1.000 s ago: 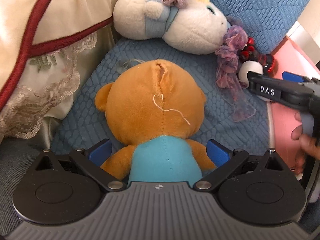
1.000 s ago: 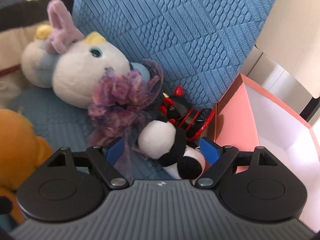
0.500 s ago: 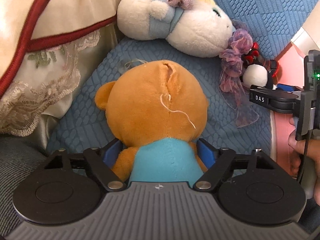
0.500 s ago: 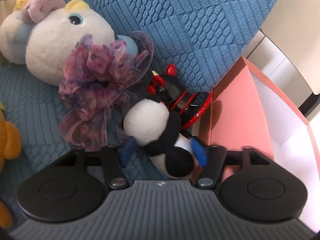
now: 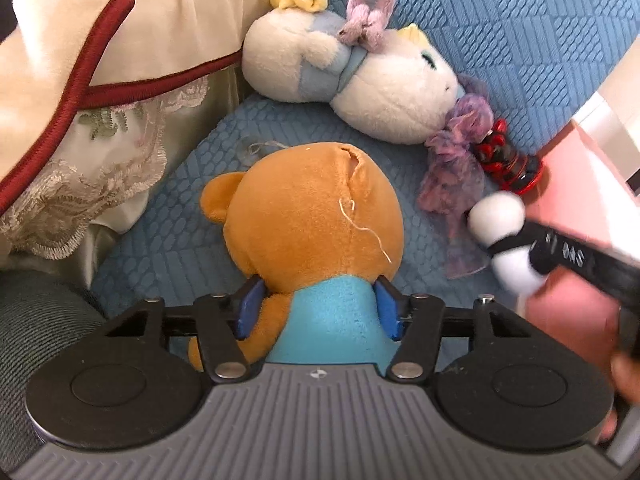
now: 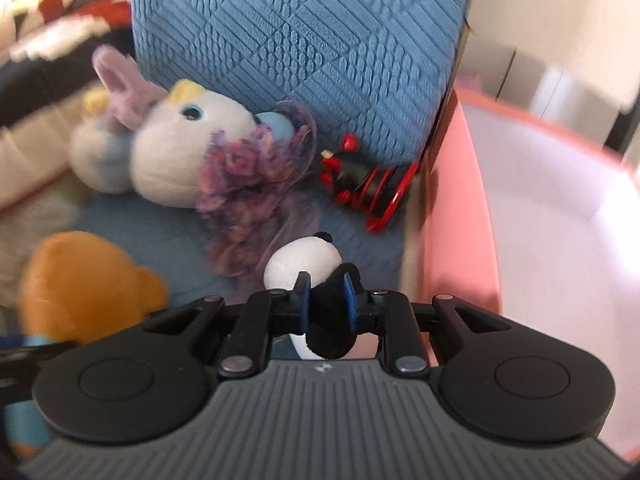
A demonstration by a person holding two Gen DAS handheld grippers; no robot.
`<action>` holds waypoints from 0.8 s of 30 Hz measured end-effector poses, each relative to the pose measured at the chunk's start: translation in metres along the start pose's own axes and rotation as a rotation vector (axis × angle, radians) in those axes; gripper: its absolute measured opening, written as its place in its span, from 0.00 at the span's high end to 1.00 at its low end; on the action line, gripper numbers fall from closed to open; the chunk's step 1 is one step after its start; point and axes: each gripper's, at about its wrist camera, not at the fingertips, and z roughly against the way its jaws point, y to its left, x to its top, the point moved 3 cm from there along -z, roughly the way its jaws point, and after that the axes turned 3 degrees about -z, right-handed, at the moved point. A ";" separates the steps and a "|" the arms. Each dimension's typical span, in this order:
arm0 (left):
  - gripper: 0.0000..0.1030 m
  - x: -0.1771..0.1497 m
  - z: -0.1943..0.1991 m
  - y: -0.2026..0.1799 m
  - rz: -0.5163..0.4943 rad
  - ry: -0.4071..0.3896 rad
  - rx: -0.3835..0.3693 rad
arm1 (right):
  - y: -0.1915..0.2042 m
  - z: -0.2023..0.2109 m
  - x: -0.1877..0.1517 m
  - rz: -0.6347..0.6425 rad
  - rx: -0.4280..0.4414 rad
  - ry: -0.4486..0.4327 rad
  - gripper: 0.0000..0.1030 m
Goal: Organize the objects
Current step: 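Lift the panda with the right gripper while the left gripper grasps the orange teddy bear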
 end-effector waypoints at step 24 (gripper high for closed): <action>0.21 -0.010 -0.008 0.002 0.030 0.016 -0.009 | -0.004 -0.008 -0.055 0.016 0.150 0.166 0.44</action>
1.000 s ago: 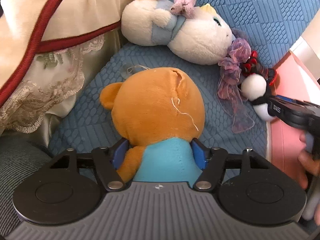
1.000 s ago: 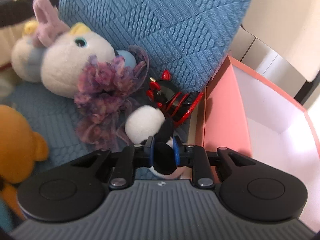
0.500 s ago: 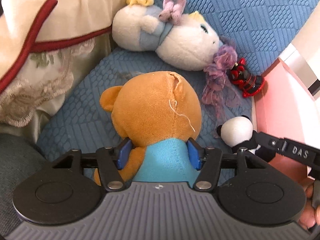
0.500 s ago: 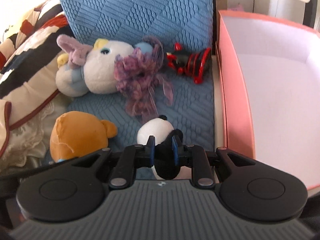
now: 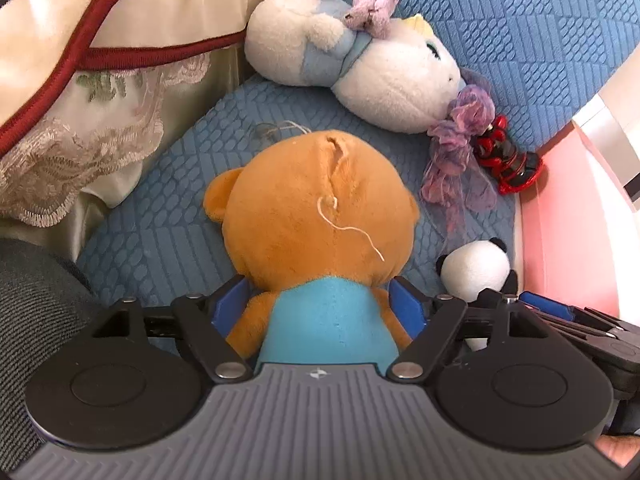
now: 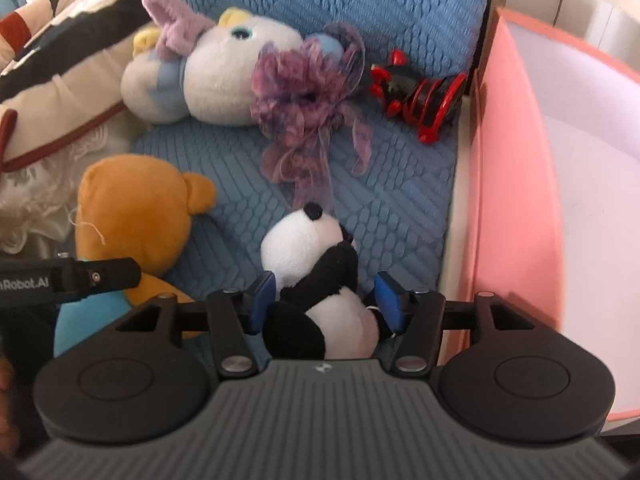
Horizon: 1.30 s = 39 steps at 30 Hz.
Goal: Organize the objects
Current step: 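Lift the panda with the right gripper while the left gripper grasps the orange teddy bear, then carry the panda into the pink box and release it with the right gripper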
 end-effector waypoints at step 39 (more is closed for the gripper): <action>0.46 -0.010 0.025 -0.011 0.049 -0.005 -0.004 | -0.005 0.073 -0.004 -0.110 0.063 -0.017 0.53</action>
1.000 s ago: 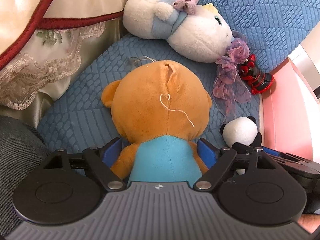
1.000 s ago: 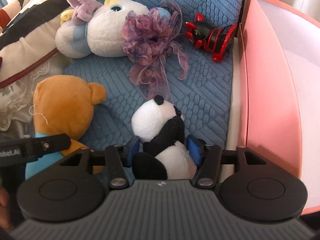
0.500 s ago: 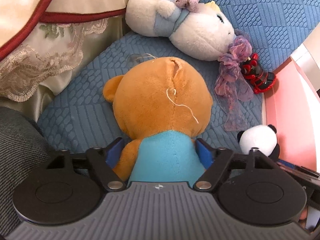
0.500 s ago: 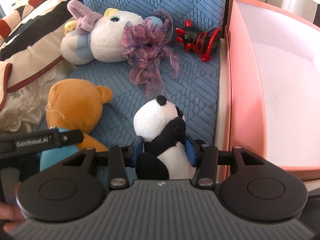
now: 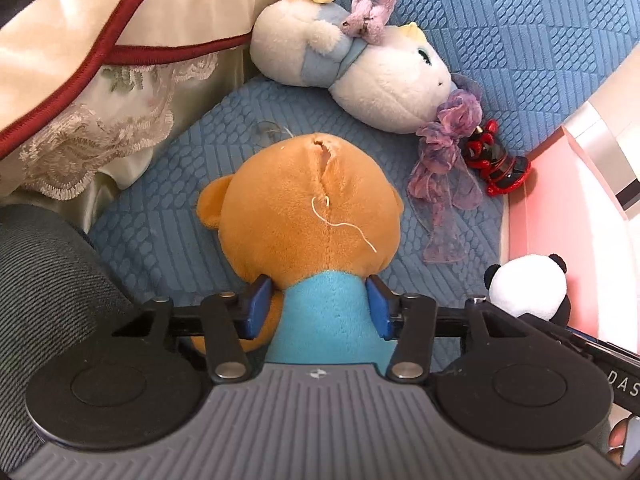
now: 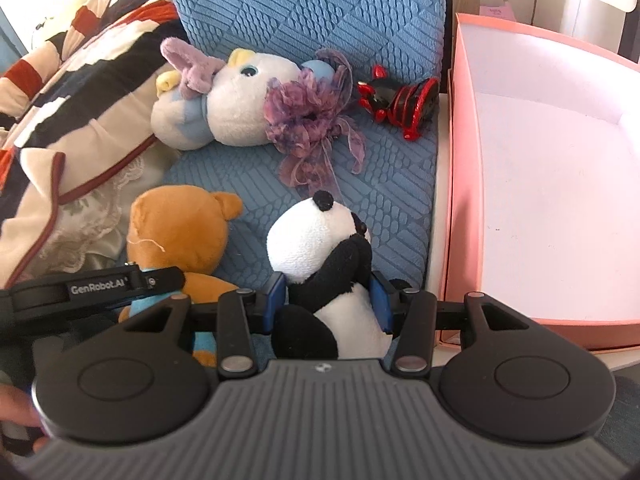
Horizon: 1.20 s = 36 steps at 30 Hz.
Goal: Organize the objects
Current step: 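Carry the panda into the pink box and release it with the right gripper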
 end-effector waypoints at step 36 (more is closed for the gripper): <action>0.56 0.106 0.118 -0.234 -0.195 -0.121 -0.259 | -0.092 0.155 0.120 -0.074 -0.005 -0.269 0.53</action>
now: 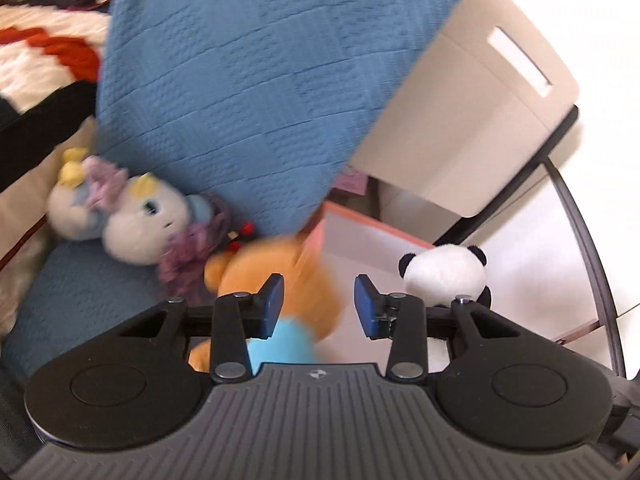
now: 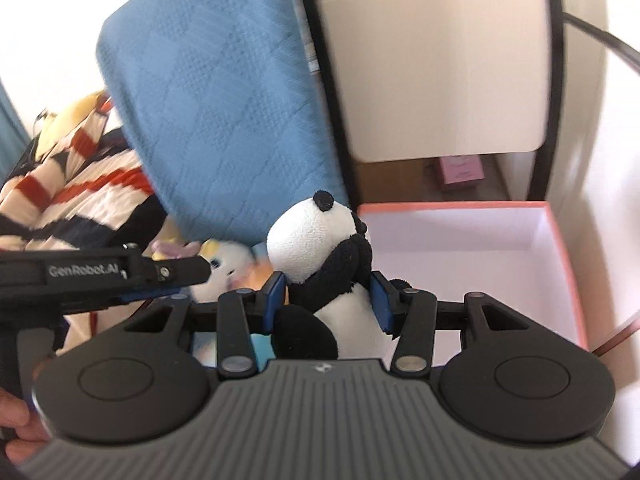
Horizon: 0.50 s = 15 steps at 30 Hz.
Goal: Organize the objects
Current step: 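Carry the panda into the pink box and release it with the right gripper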
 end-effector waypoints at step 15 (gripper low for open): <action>0.34 -0.035 -0.074 0.033 -0.002 0.061 0.157 | -0.124 -0.064 -0.053 -0.124 -0.195 0.148 0.53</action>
